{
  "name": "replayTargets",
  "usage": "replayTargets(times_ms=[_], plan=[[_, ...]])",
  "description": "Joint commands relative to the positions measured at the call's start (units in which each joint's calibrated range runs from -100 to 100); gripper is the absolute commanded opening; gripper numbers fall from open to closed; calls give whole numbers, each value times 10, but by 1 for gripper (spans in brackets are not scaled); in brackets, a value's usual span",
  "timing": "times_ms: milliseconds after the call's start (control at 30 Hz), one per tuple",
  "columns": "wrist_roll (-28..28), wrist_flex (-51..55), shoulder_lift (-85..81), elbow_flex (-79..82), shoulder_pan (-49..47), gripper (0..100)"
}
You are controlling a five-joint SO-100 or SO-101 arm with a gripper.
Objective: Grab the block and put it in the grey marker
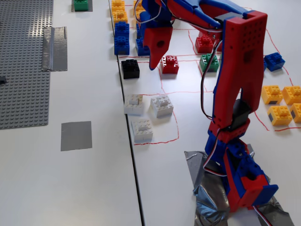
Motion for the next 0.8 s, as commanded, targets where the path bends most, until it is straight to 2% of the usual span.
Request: replayTargets(times_ms=[0,767], plan=[[9,-9,-19,-38,-2,26],[19,-27,74,-107,-18,27]])
